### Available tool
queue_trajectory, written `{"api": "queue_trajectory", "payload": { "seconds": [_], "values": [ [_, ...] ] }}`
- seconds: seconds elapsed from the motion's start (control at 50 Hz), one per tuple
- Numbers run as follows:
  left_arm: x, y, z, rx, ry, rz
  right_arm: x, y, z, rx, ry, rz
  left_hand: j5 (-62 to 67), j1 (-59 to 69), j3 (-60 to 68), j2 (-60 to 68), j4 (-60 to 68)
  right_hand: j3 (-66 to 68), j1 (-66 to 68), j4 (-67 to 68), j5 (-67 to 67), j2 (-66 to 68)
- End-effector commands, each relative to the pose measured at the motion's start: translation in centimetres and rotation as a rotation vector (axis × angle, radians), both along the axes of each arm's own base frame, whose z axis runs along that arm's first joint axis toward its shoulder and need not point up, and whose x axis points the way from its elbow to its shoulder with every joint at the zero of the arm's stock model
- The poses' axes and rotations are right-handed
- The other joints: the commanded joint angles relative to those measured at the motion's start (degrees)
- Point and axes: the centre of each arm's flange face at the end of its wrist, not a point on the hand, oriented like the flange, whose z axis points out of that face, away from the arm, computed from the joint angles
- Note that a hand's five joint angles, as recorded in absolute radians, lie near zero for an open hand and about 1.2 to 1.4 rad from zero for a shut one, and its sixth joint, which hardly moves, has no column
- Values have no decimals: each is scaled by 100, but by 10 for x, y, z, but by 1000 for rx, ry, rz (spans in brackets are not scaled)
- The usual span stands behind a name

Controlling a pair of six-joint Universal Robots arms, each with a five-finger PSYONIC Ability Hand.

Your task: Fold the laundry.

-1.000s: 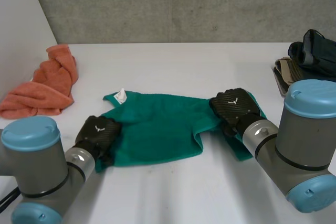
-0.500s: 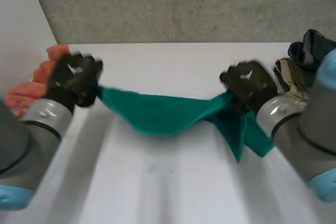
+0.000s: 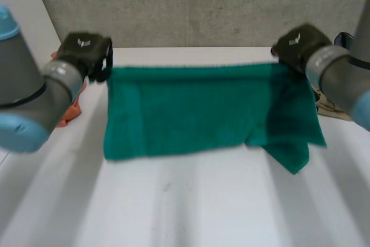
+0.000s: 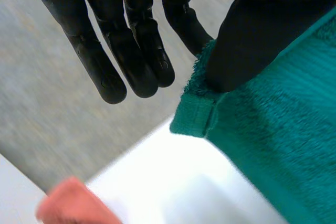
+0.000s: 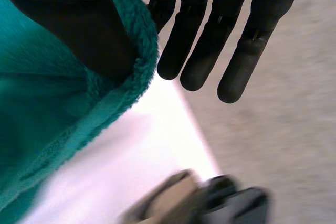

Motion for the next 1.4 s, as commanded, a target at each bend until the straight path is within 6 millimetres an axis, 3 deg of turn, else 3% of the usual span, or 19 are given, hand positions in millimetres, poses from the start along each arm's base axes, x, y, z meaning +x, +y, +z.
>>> {"api": "queue_trajectory", "payload": {
  "seconds": [0.02,0.08,0.1,0.16,0.24,0.3,0.44,0.56,0.62,0.64,0.7,0.74,0.84,0.9,1.0,1.06,1.18,1.3,1.4],
  "values": [
    [-21,-39,87,-412,155,15,15,-49,72,-554,-222,-72,1469,1506,1160,1138,1120,1164,1623,1134,1424,1244],
    [-29,-34,109,-530,209,-2,14,-42,114,-770,-307,-51,1469,1506,1160,1138,1120,1164,1623,1134,1424,1244],
    [-31,-26,127,-604,244,-8,14,-39,120,-800,-317,-40,1469,1506,1160,1138,1120,1164,1623,1134,1424,1244],
    [-30,-8,151,-686,285,-13,17,-28,125,-812,-300,45,1469,1506,1160,1138,1120,1164,1623,1134,1424,1244],
    [-20,7,148,-660,268,-4,23,-19,109,-742,-255,147,1469,1506,1160,1138,1120,1164,1623,1134,1424,1244],
    [-18,15,123,-580,234,-8,22,-15,93,-672,-225,184,1469,1506,1160,1138,1120,1164,1623,1134,1424,1244],
    [-12,31,35,-321,121,-16,24,-1,20,-373,-137,263,1469,1506,1160,1138,1120,1164,1623,1134,1424,1244],
    [-4,47,-30,-142,44,-22,26,11,-75,-85,-74,297,1469,1506,1160,1138,1120,1164,1623,1134,1424,1244],
    [-2,51,-47,-91,23,-24,26,16,-122,42,-46,306,1469,1506,1160,1138,1120,1164,1623,1134,1424,1244],
    [-1,53,-58,-58,12,-22,25,17,-133,71,-40,306,1469,1506,1160,1138,1120,1164,1623,1134,1424,1244],
    [1,54,-67,-33,2,-20,24,20,-159,147,-33,299,1469,1506,1160,1138,1120,1104,1562,1073,1363,1183],
    [3,55,-69,-25,-2,-15,23,20,-163,158,-33,290,1469,1506,1160,1138,1120,150,608,119,409,229],
    [8,53,-64,-32,1,-1,18,20,-163,205,-103,251,1469,1506,1160,1138,1120,-4653,-4194,-4683,-4393,-4573],
    [12,52,-50,-69,15,10,10,15,-151,218,-180,208,1469,1506,1160,1138,1120,-5707,-5249,-5738,-5448,-5628],
    [18,49,-36,-107,32,28,-25,-1,-95,229,-470,60,1469,1506,1160,1138,1120,-5836,-5377,-5866,-5576,-5756],
    [19,49,-30,-123,41,30,-49,-6,-87,311,-583,-39,1469,1506,1160,1138,1120,-5828,-5370,-5859,-5569,-5749],
    [17,47,-24,-138,48,28,-94,-11,-96,463,-589,-203,1469,1506,1160,1138,1120,-5407,-4949,-5438,-5148,-5328],
    [9,46,-11,-169,62,2,-100,5,-123,542,-461,-217,1469,1506,1160,1138,1120,-5137,-4679,-5168,-4878,-5058],
    [-1,43,11,-196,79,-22,-99,7,-137,491,-459,-206,1469,1506,1160,1138,1120,-5524,-5065,-5554,-5264,-5444]
  ]
}}
